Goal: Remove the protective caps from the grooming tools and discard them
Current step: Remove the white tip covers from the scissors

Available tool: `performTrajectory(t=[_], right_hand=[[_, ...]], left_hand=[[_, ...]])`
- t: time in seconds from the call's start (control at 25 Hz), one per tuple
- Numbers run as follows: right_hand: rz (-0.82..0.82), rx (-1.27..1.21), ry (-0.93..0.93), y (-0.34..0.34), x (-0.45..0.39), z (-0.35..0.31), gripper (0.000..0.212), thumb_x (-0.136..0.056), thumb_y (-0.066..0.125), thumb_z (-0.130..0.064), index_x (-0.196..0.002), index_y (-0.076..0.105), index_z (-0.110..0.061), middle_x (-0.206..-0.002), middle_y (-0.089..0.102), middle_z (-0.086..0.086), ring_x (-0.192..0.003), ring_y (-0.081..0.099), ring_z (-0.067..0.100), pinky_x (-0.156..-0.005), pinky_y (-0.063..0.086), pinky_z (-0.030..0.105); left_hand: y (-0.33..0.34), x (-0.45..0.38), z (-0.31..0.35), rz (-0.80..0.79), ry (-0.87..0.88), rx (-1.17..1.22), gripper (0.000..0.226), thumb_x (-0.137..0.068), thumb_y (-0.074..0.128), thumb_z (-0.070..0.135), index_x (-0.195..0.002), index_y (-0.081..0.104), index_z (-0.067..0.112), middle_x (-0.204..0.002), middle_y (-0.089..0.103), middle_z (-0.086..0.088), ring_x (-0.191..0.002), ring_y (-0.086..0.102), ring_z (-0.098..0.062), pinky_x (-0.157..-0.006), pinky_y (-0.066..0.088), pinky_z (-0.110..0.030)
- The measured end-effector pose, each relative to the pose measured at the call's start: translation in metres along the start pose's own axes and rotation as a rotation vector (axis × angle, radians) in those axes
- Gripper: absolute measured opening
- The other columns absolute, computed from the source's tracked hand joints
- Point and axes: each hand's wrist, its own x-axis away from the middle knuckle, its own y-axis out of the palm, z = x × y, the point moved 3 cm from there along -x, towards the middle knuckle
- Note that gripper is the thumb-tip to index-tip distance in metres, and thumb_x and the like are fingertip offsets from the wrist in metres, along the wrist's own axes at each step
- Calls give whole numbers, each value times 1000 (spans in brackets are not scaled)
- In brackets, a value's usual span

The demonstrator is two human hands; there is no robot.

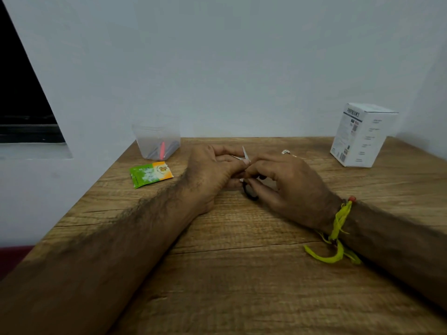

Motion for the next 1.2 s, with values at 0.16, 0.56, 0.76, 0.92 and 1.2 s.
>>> performTrajectory(t=[0.16,0.56,0.76,0.92,1.2], right_hand=[[-8,-5,-35,0,3,-2,10,-91,64,-21,-89,72,-14,-97,69,-2,-88,63,18,-73,52,43],[-80,28,-102,-2,8,-5,6,-89,67,-19,-90,72,-16,-96,69,-4,-92,62,15,-76,54,39],[-110,-68,-66,-4,10,0,3,-88,69,-12,-89,72,-12,-89,68,-3,-85,60,12,-73,52,36],[-167,-100,-92,-11,12,3,2,-87,72,-11,-89,73,-11,-88,67,-4,-82,58,8,-72,51,30],[-184,8,-176,-15,13,4,7,-90,69,-15,-95,73,-13,-95,67,-3,-87,61,12,-76,49,20]], left_hand=[[1,1,1,2,-16,30,21,-82,75,-6,-103,69,-5,-82,75,-21,-60,72,-19,-49,57,-27],[0,-1,0,18,-24,25,16,-82,76,-4,-97,70,-1,-87,75,-23,-68,71,-24,-58,63,-32],[0,-2,0,35,-30,10,16,-82,76,-6,-97,70,-3,-82,74,-22,-55,69,-16,-52,60,-27],[0,-2,0,14,-19,-24,14,-82,77,-2,-94,71,3,-70,73,-11,-57,70,-15,-54,60,-28],[0,-1,1,12,-35,-26,16,-82,77,-2,-96,71,2,-72,74,-10,-57,70,-14,-50,57,-24]])
